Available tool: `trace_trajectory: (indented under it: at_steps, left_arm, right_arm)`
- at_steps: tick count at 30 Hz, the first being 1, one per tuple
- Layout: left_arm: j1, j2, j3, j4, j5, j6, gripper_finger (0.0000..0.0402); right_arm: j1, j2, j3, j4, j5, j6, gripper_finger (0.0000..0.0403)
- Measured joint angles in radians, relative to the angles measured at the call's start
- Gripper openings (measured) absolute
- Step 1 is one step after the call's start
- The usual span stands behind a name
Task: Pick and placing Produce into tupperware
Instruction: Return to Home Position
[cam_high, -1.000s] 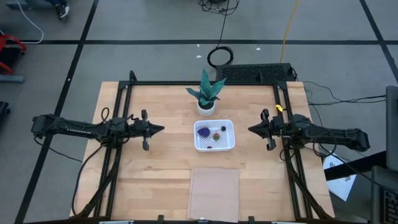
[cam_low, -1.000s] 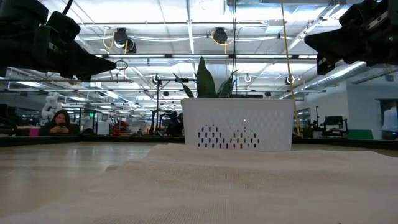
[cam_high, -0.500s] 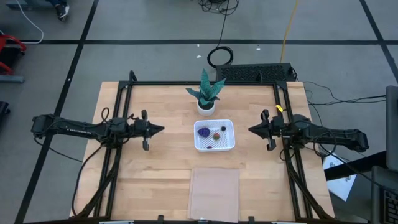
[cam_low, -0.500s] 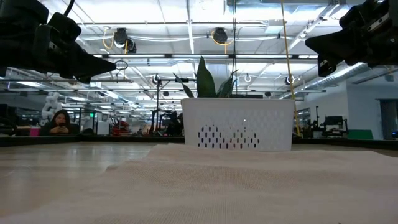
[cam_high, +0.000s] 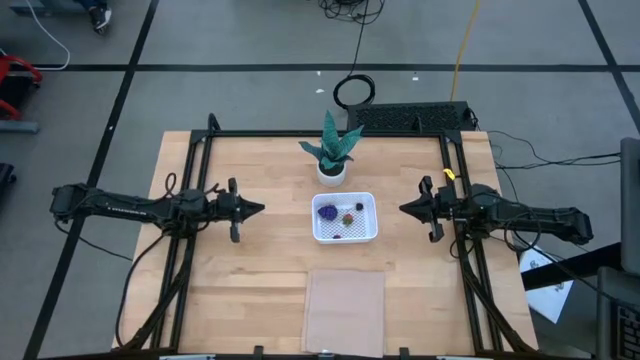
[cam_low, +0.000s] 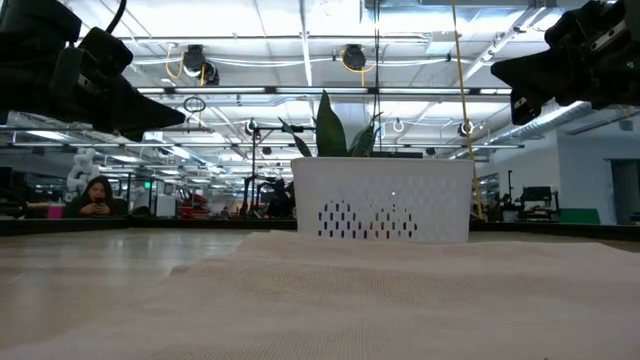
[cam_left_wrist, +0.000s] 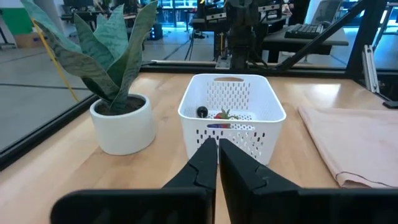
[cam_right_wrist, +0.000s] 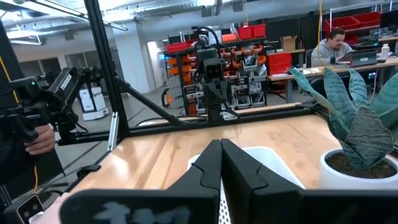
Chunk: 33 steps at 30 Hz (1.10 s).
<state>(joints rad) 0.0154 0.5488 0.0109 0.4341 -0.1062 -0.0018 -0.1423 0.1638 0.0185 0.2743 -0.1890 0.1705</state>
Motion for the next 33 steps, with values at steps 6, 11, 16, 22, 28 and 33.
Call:
trace_trajectory:
  at_steps: [6,11,16,22,28,33]
  left_arm:
    - [0.0,0.0,0.0,0.002,0.0,-0.002,0.0008]
    - [0.0,0.0,0.0,0.003,0.0,-0.003,0.0004]
    - [0.0,0.0,0.0,0.003,0.0,-0.003,0.0022]
    - [0.0,0.0,0.0,0.003,0.0,-0.003,0.0032]
    - [0.0,0.0,0.0,0.003,0.0,-0.003,0.0032]
    - [0.0,0.0,0.0,0.003,0.0,-0.003,0.0032]
  right_arm:
    - [0.0,0.0,0.0,0.0,0.0,-0.002,0.0]
    - [0.0,0.0,0.0,-0.001,0.0,-0.002,0.0]
    - [0.0,0.0,0.0,-0.008,0.0,-0.015,0.0]
    - [0.0,0.0,0.0,-0.019,0.0,-0.025,0.0]
    - [0.0,0.0,0.0,-0.043,0.0,-0.025,0.0]
    - [0.0,0.0,0.0,-0.044,0.0,-0.026,0.0]
